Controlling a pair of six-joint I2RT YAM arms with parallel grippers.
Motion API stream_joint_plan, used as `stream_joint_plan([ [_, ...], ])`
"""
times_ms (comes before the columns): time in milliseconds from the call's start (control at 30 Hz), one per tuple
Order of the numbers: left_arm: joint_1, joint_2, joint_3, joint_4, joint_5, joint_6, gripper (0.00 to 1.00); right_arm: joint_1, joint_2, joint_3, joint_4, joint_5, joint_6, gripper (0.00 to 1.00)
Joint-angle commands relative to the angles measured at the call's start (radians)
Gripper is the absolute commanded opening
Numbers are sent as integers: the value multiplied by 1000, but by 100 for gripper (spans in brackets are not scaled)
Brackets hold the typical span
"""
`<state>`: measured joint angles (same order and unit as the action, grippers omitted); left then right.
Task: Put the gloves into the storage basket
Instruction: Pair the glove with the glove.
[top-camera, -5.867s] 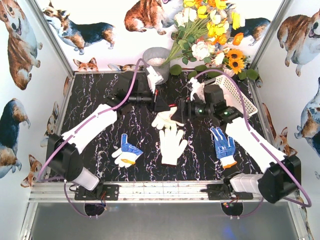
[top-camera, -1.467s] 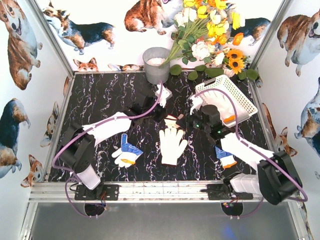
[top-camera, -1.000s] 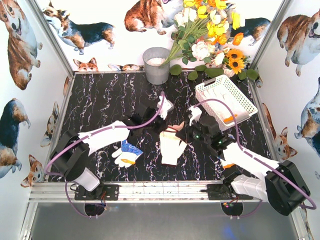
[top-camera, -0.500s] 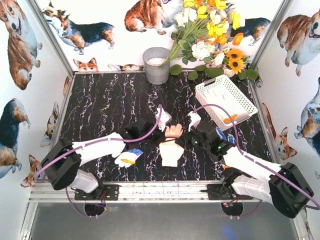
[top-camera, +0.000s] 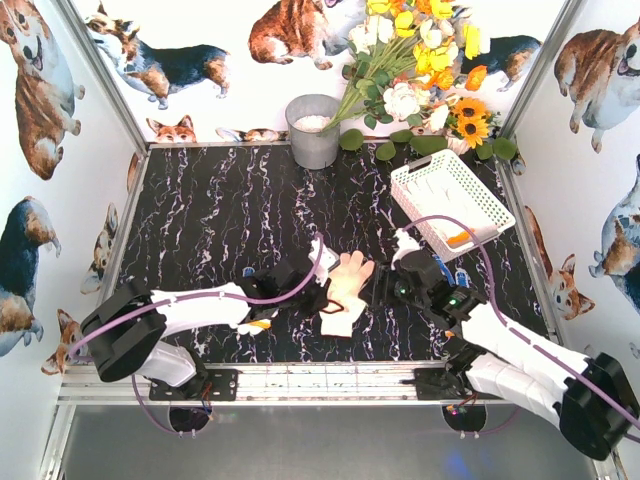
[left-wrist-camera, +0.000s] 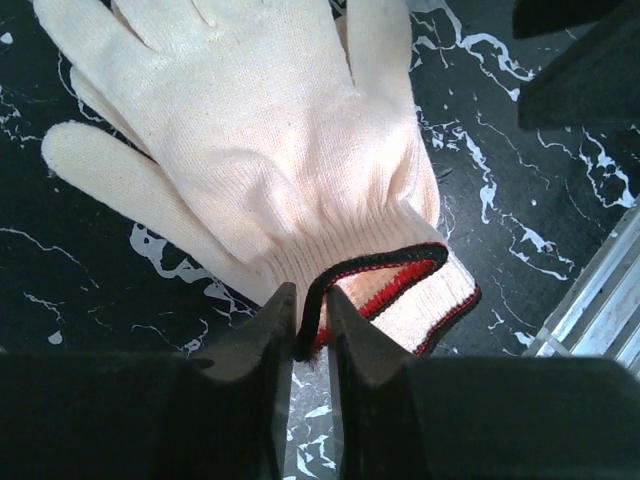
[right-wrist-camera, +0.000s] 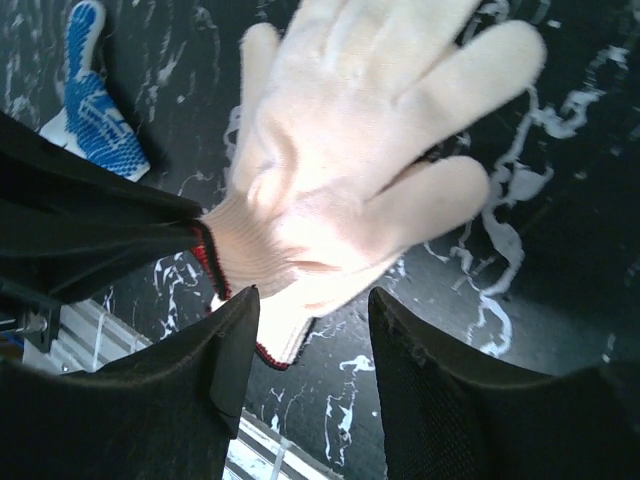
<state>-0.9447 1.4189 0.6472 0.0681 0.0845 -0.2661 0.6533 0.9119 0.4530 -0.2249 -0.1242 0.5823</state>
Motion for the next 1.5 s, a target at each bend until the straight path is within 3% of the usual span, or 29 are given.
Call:
stream_joint_plan([
  [0,-6,-37,-13,53,18,-51,20,-13,-47,58,-124,136,123,50],
  [233,-6,-140,-43,8,-4,-116,49,-69,-20,29,-107,147,305,50],
  [467,-5,-254,-81,-11,-98,-268,67,-110,53,-9,15,99,393,50],
  [733,10,-175,-68,-52,-78,-479,64,-152,165,41,65,118,342,50],
  [1267,46,-72,-91,0,14,-507,57,-169,474,209,87,51,257,48],
  [1467,49,-32,-81,5,37,-500,45,-169,559,271,88,38,221,49],
])
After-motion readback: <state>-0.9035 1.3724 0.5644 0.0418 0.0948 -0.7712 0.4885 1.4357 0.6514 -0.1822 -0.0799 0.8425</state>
